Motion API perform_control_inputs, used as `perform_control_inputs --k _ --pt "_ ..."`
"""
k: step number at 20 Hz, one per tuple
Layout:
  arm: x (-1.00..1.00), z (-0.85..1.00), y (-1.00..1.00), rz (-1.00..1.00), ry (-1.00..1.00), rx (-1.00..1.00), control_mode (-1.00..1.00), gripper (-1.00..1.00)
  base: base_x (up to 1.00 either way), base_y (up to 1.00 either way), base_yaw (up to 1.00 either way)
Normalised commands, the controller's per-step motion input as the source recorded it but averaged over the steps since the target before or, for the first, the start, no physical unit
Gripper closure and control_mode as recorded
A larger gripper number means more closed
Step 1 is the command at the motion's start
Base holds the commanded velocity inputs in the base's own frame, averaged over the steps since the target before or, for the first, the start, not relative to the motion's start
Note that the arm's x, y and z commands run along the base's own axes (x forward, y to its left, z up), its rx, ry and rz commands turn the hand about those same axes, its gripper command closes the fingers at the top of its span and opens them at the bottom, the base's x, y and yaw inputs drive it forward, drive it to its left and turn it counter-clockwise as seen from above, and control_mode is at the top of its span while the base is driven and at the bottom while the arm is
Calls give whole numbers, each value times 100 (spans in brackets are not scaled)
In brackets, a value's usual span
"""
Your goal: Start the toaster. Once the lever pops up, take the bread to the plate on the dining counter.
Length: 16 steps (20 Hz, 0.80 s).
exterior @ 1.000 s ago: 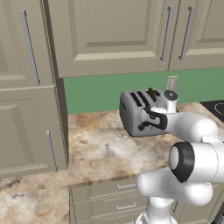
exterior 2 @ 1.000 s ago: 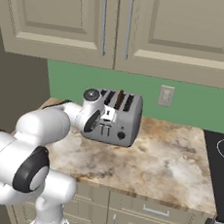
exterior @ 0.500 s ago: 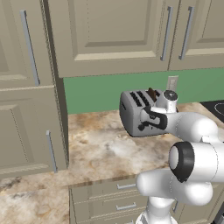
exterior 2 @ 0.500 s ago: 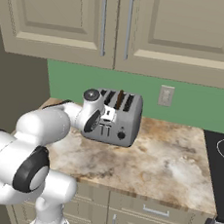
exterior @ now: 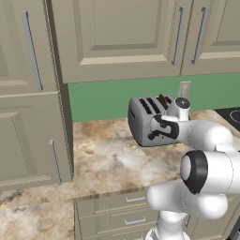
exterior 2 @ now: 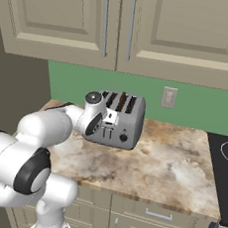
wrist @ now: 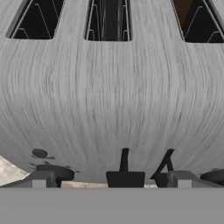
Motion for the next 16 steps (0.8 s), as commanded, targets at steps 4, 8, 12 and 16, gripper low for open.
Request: perform_control_inputs --k 4,8,12,16 --pt "0 -12 0 0 0 0 -100 -100 0 0 0" --pt "0 -8 0 0 0 0 -100 -100 0 0 0" --pt "0 -11 0 0 0 0 -100 -100 0 0 0" --pt "0 -14 0 0 0 0 -100 -100 0 0 0"
